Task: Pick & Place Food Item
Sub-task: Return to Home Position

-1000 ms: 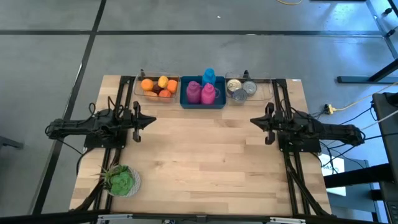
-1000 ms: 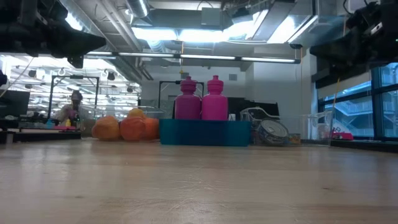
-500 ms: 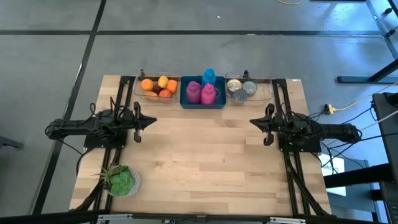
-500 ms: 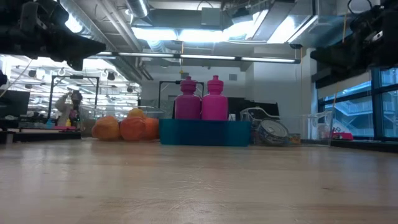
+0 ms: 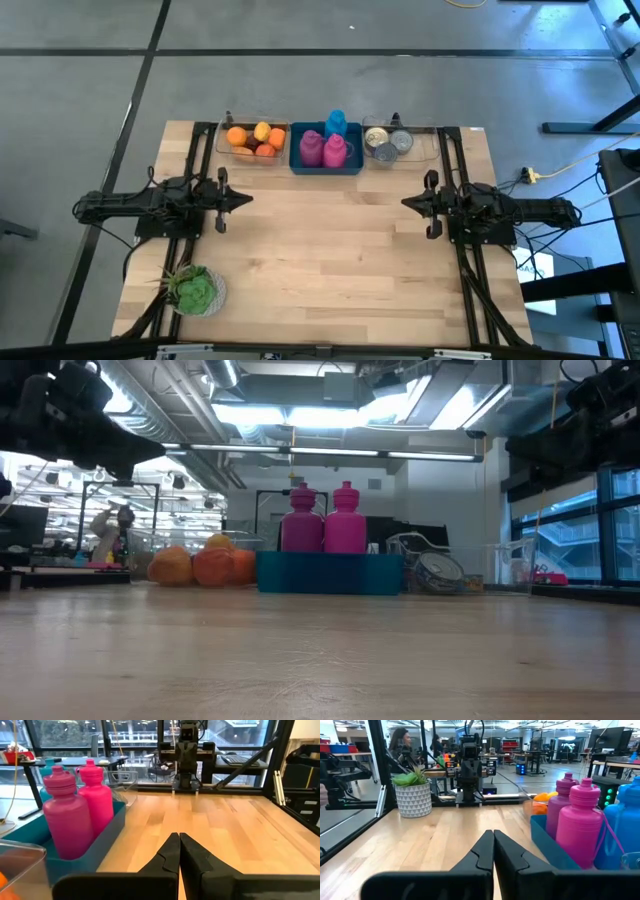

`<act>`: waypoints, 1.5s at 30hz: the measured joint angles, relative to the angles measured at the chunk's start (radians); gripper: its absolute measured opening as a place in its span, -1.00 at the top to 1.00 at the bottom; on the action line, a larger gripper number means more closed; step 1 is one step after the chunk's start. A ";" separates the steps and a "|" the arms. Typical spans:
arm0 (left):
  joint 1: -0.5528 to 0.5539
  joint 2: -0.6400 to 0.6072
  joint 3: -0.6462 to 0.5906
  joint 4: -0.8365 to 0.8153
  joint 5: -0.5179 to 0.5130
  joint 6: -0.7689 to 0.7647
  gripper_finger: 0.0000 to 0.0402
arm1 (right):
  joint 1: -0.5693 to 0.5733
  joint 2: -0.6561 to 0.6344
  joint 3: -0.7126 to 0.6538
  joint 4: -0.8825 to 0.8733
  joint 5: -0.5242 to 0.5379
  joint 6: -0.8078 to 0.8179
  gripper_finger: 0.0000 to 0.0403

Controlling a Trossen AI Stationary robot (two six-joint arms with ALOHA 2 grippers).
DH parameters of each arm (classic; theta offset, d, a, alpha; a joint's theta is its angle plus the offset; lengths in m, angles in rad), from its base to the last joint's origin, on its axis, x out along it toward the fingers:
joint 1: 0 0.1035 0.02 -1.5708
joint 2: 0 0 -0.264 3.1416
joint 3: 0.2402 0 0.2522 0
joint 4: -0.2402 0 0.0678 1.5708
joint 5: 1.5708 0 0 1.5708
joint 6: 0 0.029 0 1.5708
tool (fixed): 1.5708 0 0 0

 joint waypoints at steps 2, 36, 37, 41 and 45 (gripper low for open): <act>0.000 0.000 0.000 0.004 0.005 -0.006 0.99 | 0.000 0.000 0.000 0.000 0.000 0.000 0.96; 0.000 0.000 -0.003 0.127 -0.042 -0.010 0.98 | 0.000 0.000 0.001 0.001 0.003 -0.024 0.95; 0.000 0.000 -0.003 0.127 -0.042 -0.010 0.97 | 0.000 0.000 0.001 0.001 0.003 -0.024 0.95; 0.000 0.000 -0.003 0.127 -0.042 -0.010 0.96 | 0.000 0.000 0.001 0.001 0.003 -0.024 0.95; 0.000 0.000 -0.003 0.127 -0.042 -0.010 0.97 | 0.000 0.000 0.002 0.001 0.003 -0.024 0.95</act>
